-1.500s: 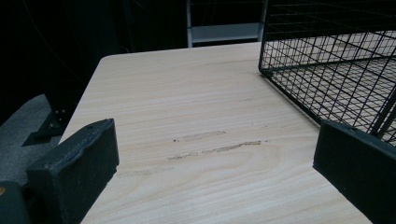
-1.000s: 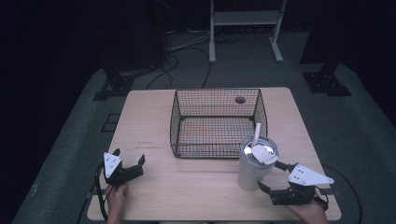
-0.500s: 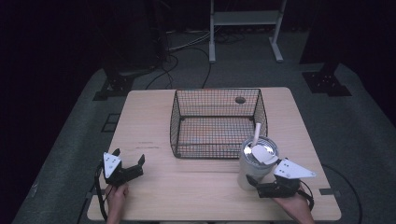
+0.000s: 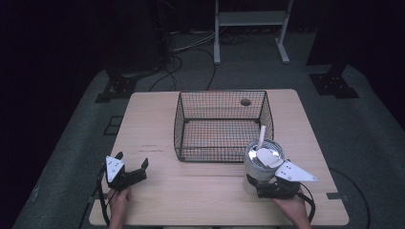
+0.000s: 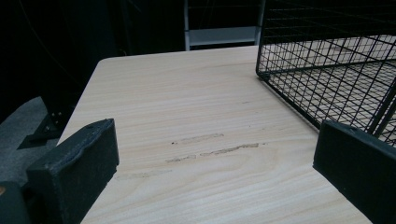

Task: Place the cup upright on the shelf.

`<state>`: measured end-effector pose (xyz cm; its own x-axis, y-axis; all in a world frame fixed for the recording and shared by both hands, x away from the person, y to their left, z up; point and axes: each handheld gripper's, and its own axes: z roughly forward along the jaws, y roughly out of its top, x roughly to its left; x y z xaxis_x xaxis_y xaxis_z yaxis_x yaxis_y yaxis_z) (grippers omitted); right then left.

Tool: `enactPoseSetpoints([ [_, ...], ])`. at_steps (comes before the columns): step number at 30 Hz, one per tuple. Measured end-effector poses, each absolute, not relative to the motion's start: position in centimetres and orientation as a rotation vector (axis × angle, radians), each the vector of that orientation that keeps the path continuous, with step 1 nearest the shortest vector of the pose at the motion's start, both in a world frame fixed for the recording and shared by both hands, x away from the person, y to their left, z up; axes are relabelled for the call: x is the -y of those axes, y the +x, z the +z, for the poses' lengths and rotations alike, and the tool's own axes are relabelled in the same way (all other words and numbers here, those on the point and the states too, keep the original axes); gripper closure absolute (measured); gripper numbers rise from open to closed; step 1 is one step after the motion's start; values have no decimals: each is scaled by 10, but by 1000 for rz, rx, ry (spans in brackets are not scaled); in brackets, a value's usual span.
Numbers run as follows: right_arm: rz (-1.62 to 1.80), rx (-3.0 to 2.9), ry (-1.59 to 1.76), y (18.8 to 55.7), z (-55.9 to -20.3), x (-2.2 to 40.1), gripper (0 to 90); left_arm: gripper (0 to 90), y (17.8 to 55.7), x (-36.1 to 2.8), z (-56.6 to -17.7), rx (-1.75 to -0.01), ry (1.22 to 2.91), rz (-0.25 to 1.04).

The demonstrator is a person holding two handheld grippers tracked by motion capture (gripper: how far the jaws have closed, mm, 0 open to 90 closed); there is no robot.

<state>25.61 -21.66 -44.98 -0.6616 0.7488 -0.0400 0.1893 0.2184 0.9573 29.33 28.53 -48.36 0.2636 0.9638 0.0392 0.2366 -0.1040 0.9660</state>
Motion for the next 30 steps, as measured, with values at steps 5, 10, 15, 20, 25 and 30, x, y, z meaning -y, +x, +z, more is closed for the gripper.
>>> enactPoseSetpoints([
  [5,1459,-2002,859,256,-449,219,74,0,293,-285,-484,-1151,1556,935],
  [10,1451,-2021,843,257,-447,218,76,0,293,-285,-484,-1153,1551,934],
  [15,1511,-2020,869,256,-442,223,76,0,293,-286,-483,-1152,1550,934],
  [20,1559,-1996,855,252,-425,228,77,0,292,-286,-484,-1152,1548,938],
  [25,1566,-2009,810,255,-400,228,77,0,292,-286,-484,-1151,1546,937],
  [30,1548,-2048,745,262,-377,221,76,0,292,-286,-484,-1149,1545,936],
])
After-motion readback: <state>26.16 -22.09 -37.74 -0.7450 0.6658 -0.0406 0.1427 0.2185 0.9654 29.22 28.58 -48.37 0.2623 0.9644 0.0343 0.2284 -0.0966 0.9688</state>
